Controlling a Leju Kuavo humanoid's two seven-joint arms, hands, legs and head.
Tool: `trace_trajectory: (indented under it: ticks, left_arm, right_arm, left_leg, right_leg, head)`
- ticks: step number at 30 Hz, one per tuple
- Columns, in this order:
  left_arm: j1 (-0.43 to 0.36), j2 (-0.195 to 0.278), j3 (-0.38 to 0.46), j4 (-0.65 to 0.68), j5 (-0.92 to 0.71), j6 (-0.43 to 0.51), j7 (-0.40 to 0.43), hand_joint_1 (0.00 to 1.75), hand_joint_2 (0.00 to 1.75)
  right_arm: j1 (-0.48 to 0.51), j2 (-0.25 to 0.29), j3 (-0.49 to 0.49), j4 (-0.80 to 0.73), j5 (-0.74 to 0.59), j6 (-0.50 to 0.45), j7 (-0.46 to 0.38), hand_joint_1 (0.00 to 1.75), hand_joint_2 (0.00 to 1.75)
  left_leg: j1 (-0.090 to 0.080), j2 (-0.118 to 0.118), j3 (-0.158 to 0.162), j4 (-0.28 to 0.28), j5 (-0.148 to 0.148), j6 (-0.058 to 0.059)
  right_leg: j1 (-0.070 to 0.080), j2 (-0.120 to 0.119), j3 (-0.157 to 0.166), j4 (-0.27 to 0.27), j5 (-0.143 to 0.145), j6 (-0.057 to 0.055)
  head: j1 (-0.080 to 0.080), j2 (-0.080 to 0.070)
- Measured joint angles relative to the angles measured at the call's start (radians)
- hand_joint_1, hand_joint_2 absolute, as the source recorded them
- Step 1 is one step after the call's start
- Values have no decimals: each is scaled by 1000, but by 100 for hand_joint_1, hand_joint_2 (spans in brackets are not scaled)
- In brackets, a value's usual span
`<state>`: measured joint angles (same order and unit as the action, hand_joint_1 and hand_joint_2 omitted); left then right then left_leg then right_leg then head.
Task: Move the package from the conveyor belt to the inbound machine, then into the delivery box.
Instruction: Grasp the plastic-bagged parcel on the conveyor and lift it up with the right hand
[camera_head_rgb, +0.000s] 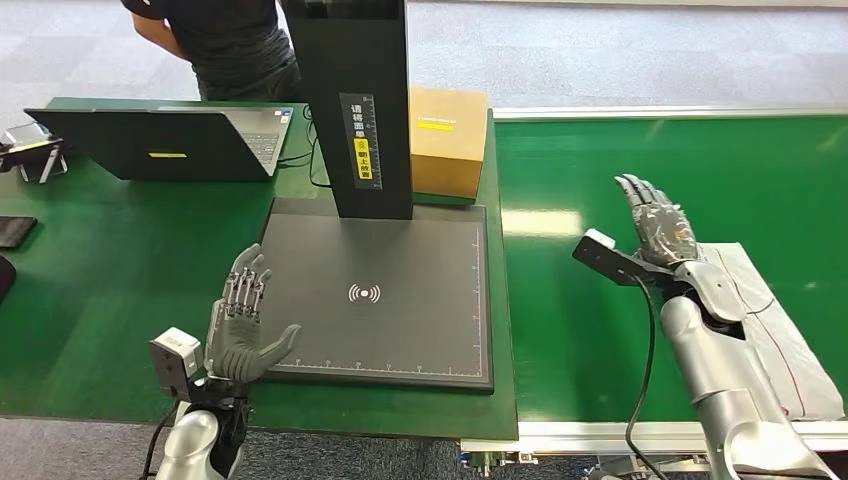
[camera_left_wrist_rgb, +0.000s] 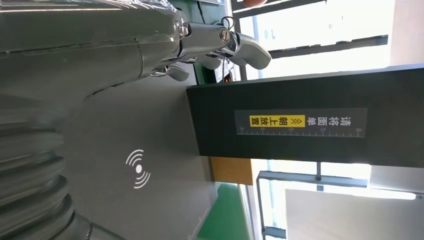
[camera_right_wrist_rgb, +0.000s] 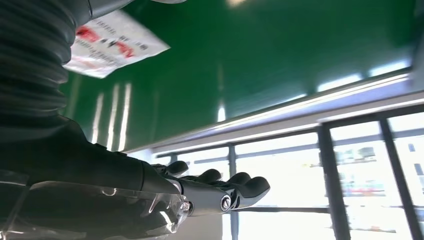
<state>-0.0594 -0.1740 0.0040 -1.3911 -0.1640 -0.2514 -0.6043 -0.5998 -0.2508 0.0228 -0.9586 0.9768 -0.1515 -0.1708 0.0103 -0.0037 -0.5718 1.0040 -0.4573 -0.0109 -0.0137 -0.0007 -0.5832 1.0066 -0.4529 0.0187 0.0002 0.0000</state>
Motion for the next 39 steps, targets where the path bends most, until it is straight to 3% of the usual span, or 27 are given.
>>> trace_trajectory:
  ticks: [7,15,25,38,39]
  left_arm:
    - [14,-1,8,-4,0,1,1,0,175]
    - [33,-2,12,-11,3,6,3,0,175]
    - [36,-6,16,-11,-1,6,3,0,175]
    - [11,-14,15,4,-17,-5,3,0,175]
    - [8,-15,15,7,-18,-6,3,0,175]
  right_arm:
    - [-13,-57,-35,146,33,-119,127,0,175]
    - [162,-57,-149,102,-48,-161,127,0,175]
    - [393,4,-360,-38,-75,-147,137,0,175]
    - [414,45,-570,0,-15,-59,195,0,175]
    - [413,47,-582,4,-13,-40,198,6,175]
  left_leg:
    - [0,0,0,0,0,0]
    - [0,-1,0,-1,0,0]
    - [0,-4,0,-1,0,0]
    - [0,-3,0,-1,0,0]
    - [0,-3,0,-1,0,0]
  right_leg:
    - [0,0,0,0,0,0]
    - [0,-1,0,0,-1,0]
    - [0,-3,0,0,-1,0]
    - [-1,-3,0,-1,-1,0]
    - [0,-3,0,-1,-1,0]
  head:
    - [0,0]
    - [0,0]
    - [0,0]
    - [0,0]
    - [0,0]
